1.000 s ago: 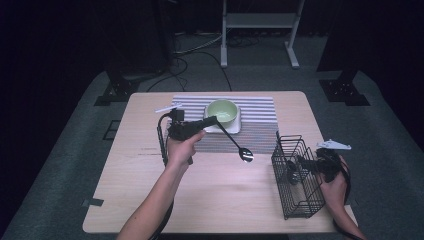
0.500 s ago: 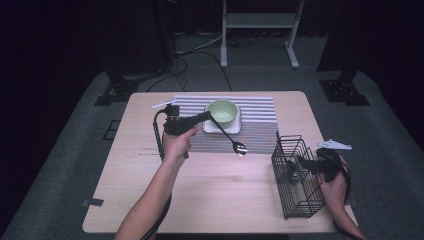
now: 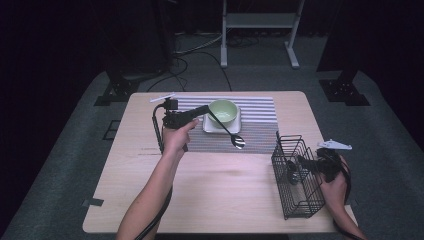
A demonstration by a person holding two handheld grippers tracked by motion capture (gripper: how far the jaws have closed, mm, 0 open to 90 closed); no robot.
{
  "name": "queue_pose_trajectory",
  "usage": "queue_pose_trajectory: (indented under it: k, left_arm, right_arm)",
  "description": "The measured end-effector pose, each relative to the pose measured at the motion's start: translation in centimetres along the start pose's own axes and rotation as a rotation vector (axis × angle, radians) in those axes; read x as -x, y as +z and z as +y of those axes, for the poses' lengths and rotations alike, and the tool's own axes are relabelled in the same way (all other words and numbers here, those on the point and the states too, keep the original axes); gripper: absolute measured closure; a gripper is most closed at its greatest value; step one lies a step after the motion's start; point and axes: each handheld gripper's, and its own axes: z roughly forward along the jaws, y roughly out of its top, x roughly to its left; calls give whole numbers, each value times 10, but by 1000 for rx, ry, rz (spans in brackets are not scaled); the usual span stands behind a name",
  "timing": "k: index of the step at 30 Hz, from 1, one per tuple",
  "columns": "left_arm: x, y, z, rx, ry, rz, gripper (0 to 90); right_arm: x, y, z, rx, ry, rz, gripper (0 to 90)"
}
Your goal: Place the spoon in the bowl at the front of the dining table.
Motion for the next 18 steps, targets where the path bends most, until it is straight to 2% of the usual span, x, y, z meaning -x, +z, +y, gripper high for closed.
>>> queue_pose_trajectory:
  k: [9,18]
  left_arm:
    - [-6,2,11,14,4,13,890]
    - [-16,10,17,21,-16,33,890]
  right_arm:
    - [0,0,0,2,-1,1,161]
    - [1,0,0,5,2,4,161]
